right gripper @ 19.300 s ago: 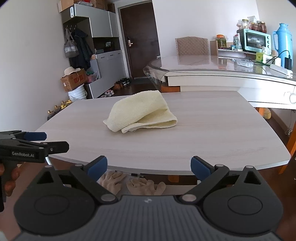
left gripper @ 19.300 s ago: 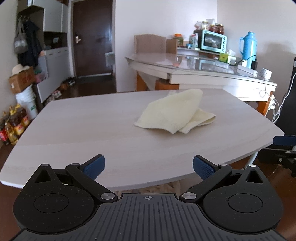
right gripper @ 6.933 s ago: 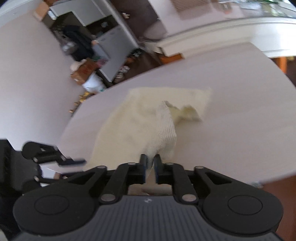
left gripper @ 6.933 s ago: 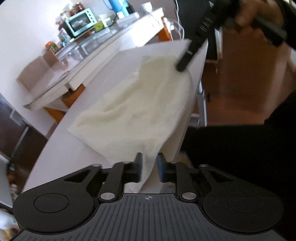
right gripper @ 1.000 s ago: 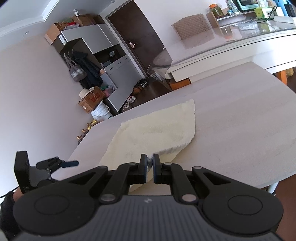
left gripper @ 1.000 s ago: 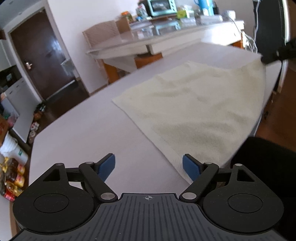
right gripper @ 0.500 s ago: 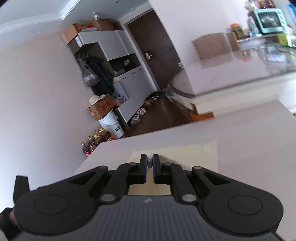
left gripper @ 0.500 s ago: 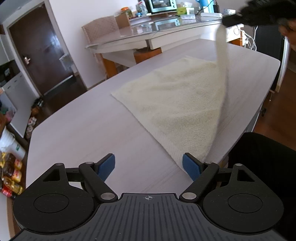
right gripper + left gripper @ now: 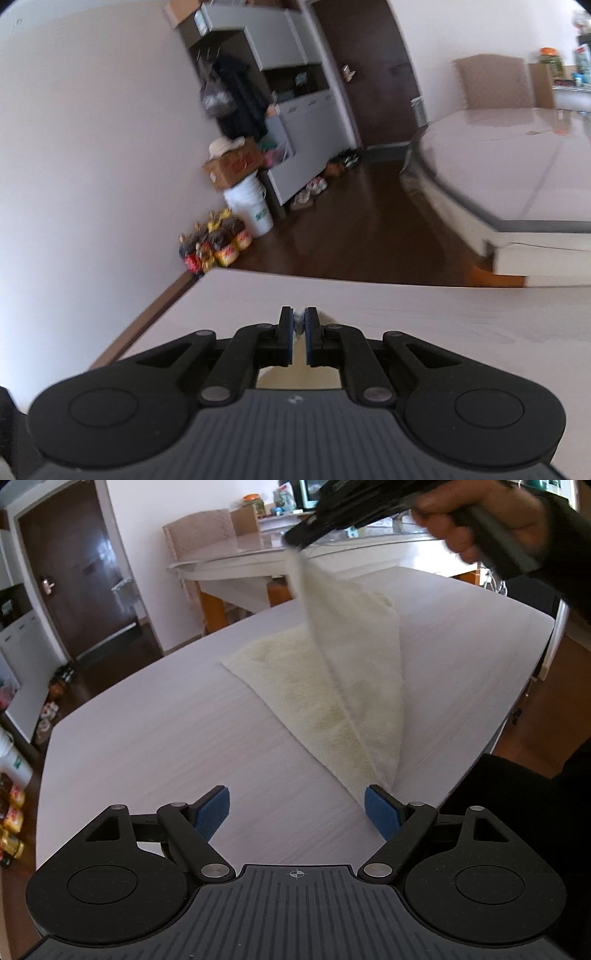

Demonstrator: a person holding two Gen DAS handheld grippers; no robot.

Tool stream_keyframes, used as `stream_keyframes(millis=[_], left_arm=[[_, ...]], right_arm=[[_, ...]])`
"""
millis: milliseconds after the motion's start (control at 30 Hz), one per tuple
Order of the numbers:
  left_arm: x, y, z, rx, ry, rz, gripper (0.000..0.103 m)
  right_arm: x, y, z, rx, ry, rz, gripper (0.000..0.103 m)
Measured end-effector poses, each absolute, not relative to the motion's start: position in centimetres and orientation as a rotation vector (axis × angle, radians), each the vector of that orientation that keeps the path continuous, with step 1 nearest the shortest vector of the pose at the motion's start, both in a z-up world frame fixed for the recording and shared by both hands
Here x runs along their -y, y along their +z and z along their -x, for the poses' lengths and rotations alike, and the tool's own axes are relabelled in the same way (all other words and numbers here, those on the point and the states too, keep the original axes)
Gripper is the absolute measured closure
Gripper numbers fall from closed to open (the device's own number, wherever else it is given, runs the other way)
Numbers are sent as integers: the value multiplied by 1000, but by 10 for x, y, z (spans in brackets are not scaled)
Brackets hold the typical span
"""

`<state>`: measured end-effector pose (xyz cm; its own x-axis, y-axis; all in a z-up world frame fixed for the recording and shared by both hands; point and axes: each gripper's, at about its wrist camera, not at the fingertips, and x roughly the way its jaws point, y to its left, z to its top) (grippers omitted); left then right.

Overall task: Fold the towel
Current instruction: 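Carry the held towel corner over to the opposite corner with the right gripper, then lower the corner onto the towel and open the right gripper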

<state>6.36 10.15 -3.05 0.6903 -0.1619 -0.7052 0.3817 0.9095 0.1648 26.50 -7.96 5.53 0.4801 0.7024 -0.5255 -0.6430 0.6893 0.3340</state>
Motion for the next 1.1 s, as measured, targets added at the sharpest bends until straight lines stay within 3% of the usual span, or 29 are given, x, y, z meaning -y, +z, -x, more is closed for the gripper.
stream_keyframes(millis=[400, 600, 733, 867, 933, 1000, 1100], left_arm=[[-110, -33, -61, -750, -336, -276, 15], [-106, -34, -60, -752, -341, -273, 15], [-108, -28, -57, -734, -326, -277, 15], [-109, -19, -59, -700, -283, -282, 15], [-110, -14, -62, -681, -258, -281, 15], [-106, -10, -69, -660, -247, -288, 15], [-96, -11, -87, -646, -240, -296, 14]], right_arm=[[44, 21, -283, -766, 843, -87, 95], [43, 13, -280, -769, 849, -114, 68], [69, 17, -273, -734, 800, -146, 66], [108, 19, -259, -682, 684, -103, 67], [124, 12, -251, -691, 633, -66, 83], [138, 4, -243, -712, 611, -50, 91], [149, -4, -235, -723, 591, -44, 91]])
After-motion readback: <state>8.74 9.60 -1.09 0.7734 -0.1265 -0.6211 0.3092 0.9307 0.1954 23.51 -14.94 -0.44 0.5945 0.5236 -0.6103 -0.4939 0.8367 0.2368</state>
